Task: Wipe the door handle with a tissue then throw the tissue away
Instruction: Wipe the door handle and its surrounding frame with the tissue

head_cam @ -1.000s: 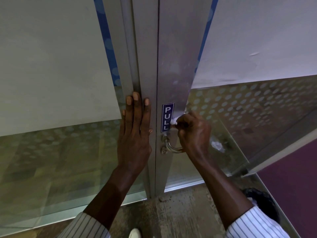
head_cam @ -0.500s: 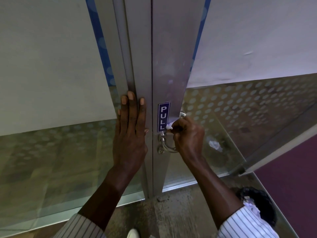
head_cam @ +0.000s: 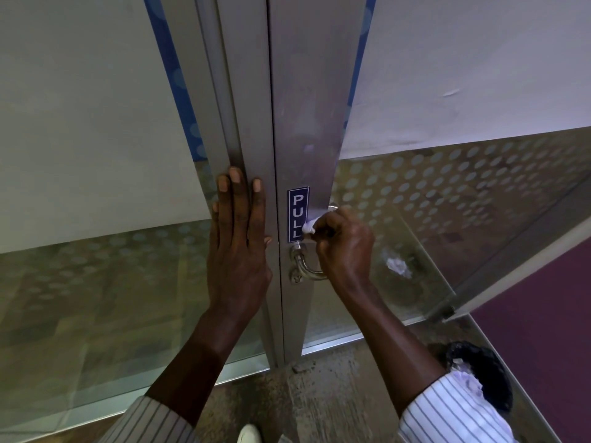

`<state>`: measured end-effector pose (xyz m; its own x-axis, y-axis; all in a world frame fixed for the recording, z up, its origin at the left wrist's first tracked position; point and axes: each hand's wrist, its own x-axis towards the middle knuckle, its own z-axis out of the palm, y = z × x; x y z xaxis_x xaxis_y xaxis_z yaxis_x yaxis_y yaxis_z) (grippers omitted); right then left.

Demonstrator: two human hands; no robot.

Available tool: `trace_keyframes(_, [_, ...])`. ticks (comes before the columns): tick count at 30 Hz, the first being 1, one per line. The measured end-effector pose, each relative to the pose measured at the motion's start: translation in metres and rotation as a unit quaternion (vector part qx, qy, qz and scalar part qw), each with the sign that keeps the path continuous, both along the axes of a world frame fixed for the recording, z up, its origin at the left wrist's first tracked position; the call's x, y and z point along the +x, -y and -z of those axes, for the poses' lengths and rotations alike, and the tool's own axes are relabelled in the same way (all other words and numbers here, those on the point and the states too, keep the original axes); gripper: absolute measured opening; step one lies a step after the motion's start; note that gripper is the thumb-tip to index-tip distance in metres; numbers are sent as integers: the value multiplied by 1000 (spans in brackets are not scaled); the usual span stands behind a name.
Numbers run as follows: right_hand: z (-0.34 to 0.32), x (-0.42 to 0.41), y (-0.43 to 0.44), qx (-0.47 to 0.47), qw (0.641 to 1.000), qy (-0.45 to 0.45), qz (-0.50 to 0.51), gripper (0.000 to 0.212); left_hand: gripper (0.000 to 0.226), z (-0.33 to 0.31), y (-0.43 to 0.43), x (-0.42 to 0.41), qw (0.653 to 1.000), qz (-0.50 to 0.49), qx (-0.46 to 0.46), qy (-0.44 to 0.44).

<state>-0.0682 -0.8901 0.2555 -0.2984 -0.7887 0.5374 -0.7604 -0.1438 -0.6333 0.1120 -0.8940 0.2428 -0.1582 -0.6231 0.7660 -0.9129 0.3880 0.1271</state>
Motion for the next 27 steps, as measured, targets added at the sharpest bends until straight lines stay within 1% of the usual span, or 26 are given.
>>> trace_keyframes(2, [6, -1, -1, 17, 1000, -16, 1, 11, 123, -1, 0, 1, 1000, -1, 6, 4])
trace_keyframes(4, [0, -3, 1, 39, 999, 2, -2, 11, 122, -2, -2, 2, 1000, -3, 9, 11])
trace_keyframes(5, [-5, -5, 2, 52, 998, 33, -11, 13, 121, -4, -3, 3, 1000, -3, 12, 14])
trace_keyframes(7, [-17, -10, 2, 94, 984, 143, -55, 20, 119, -8, -7, 3, 1000, -1, 18, 19])
trace_keyframes(8, [-23, -13, 0, 115, 966, 213, -91, 24, 116, -9, -10, 3, 1000, 2, 23, 19])
trace_keyframes(9, [-28, -16, -4, 125, 938, 293, -135, 26, 112, -11, -14, 2, 999, 8, 33, 15])
trace_keyframes(11, [-31, -23, -16, 126, 862, 442, -212, 24, 101, -14, -25, -2, 998, 22, 58, -7])
trace_keyframes(12, [-29, -27, -21, 131, 824, 497, -238, 23, 94, -16, -32, -5, 997, 33, 66, -28])
trace_keyframes(14, [-21, -34, -31, 150, 765, 566, -270, 26, 77, -17, -48, -13, 993, 64, 60, -76])
trace_keyframes(16, [-9, -39, -41, 149, 733, 599, -286, 29, 56, -15, -65, -21, 985, 96, 52, -132])
trace_keyframes(17, [-4, -40, -46, 145, 723, 610, -290, 32, 45, -13, -72, -25, 975, 116, 69, -177])
trace_keyframes(18, [-1, -42, -51, 143, 717, 619, -287, 36, 35, -12, -77, -29, 956, 137, 106, -237])
trace_keyframes(19, [3, -43, -57, 144, 715, 625, -279, 38, 24, -14, -81, -32, 926, 152, 159, -308])
trace_keyframes(21, [11, -46, -69, 153, 717, 629, -260, 34, 8, -16, -86, -38, 839, 160, 295, -429])
trace_keyframes(23, [17, -49, -79, 164, 721, 628, -242, 27, 5, -14, -86, -43, 759, 155, 407, -483])
trace_keyframes(25, [21, -51, -89, 172, 734, 617, -227, 25, 6, -10, -86, -46, 689, 168, 484, -513])
trace_keyframes(27, [21, -52, -97, 178, 752, 595, -222, 24, 9, -6, -88, -49, 634, 177, 535, -530])
